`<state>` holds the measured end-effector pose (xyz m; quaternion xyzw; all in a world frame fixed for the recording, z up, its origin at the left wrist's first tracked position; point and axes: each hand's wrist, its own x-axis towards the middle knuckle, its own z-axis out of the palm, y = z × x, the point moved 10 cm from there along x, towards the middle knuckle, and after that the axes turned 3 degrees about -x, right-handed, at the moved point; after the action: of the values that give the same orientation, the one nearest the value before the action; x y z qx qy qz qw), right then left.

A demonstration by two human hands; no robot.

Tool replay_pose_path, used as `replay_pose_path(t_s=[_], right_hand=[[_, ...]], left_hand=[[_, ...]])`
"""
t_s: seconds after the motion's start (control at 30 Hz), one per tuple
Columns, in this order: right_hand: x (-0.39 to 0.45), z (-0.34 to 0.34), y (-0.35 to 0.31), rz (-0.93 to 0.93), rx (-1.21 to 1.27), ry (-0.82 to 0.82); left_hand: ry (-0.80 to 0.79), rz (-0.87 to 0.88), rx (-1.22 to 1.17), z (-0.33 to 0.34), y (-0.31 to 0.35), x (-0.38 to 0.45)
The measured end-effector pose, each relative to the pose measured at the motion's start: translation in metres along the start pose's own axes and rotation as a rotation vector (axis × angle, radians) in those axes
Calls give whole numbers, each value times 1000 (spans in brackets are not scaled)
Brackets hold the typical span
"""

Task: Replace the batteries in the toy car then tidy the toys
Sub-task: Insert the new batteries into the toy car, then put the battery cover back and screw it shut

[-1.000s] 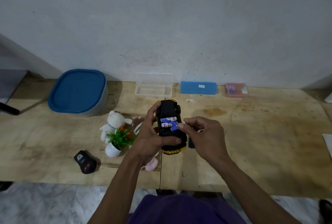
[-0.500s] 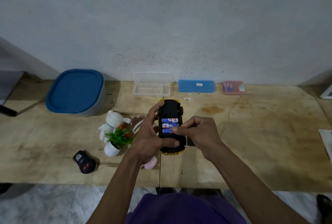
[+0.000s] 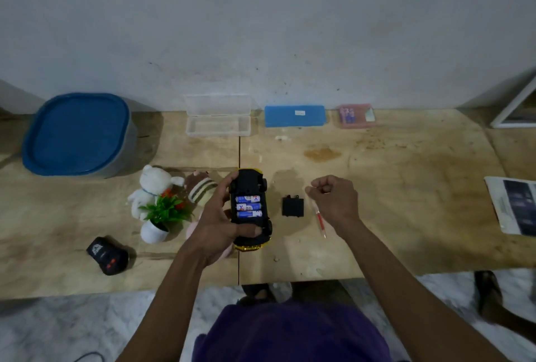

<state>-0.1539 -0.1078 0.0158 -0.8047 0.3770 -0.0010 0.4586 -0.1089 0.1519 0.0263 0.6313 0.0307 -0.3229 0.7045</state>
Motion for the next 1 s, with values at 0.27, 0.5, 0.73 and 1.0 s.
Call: replay_pose_path(t_s=[0.27, 0.5, 0.73, 1.0], right_hand=[[22, 61, 30, -200, -795, -224], [27, 69, 36, -314, -904, -214], [33, 72, 35, -345, -882, -217], [34, 61, 39, -200, -405, -227]], left_hand=[[83, -68, -52, 4, -8, 8], [106, -71, -28, 7, -6, 9], [128, -98, -24, 6, -12, 14], [130, -90, -35, 7, -10, 11]])
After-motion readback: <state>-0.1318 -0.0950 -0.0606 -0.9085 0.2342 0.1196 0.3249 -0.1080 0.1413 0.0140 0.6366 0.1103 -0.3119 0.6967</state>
